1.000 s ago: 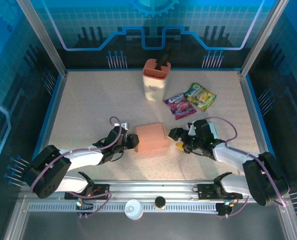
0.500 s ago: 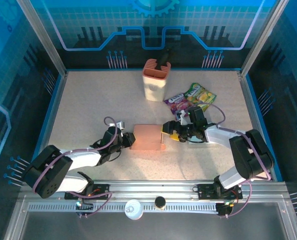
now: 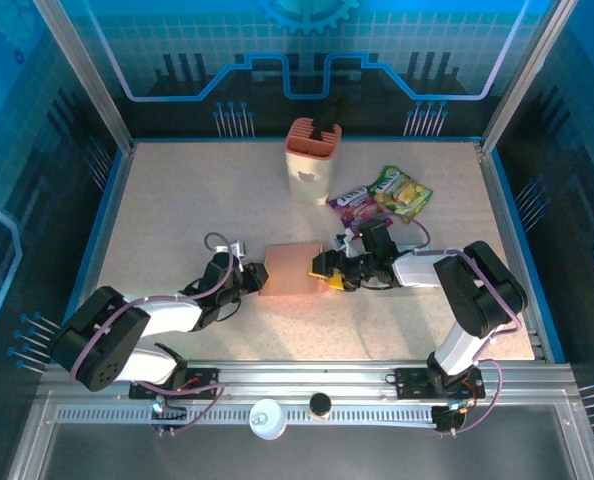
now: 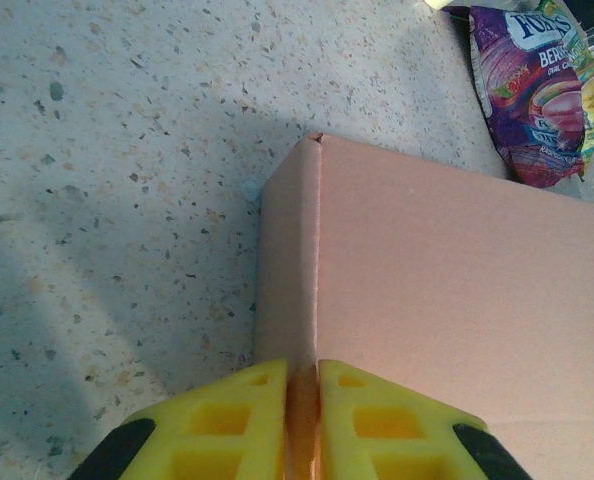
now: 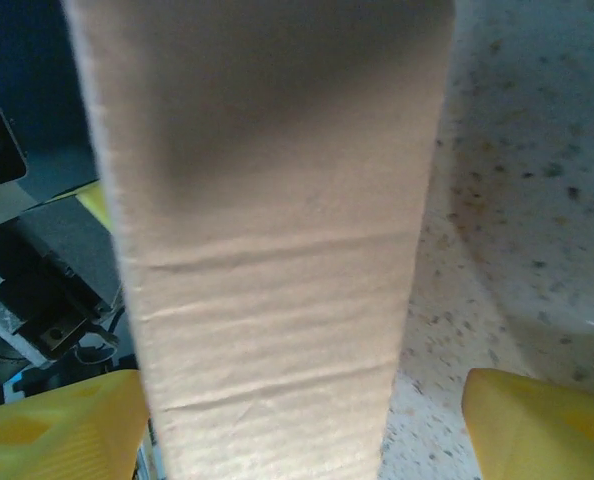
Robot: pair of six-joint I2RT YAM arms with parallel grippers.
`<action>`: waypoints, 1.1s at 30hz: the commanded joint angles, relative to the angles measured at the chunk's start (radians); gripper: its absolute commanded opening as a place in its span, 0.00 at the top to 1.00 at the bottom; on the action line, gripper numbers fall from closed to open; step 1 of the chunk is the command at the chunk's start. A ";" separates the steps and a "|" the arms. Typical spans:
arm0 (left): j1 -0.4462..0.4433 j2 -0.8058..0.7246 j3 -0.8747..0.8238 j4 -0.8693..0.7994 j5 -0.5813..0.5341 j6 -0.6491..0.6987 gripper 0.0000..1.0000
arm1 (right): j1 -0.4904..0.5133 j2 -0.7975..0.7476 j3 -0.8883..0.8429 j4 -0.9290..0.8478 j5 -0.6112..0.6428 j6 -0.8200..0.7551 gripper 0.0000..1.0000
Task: Fold the paper box
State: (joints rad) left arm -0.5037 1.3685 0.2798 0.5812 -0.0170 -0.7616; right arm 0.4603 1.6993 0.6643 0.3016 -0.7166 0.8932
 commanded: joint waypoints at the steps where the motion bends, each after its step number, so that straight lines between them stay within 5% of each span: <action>1: 0.013 0.034 -0.040 -0.077 0.014 -0.007 0.86 | 0.011 0.033 0.022 0.123 -0.039 0.059 0.24; 11: 0.024 0.021 -0.027 -0.095 0.023 0.016 0.85 | 0.013 0.099 0.046 0.326 -0.072 0.206 0.42; 15: 0.022 -0.071 -0.007 -0.142 0.037 0.094 0.70 | 0.012 0.077 0.031 0.340 -0.071 0.244 0.50; 21: -0.104 -0.309 0.093 -0.343 -0.041 0.459 0.48 | 0.002 0.052 0.020 0.319 -0.068 0.303 0.61; 28: -0.363 -0.455 0.163 -0.493 -0.180 0.950 0.39 | -0.037 0.038 -0.039 0.450 -0.103 0.464 0.67; 33: -0.503 -0.423 0.159 -0.505 -0.323 1.221 0.31 | -0.062 -0.025 -0.069 0.416 -0.132 0.531 0.71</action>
State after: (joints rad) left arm -0.9726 0.9237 0.4263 0.1448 -0.2161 0.2012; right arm 0.4160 1.7329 0.6075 0.6910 -0.8024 1.3575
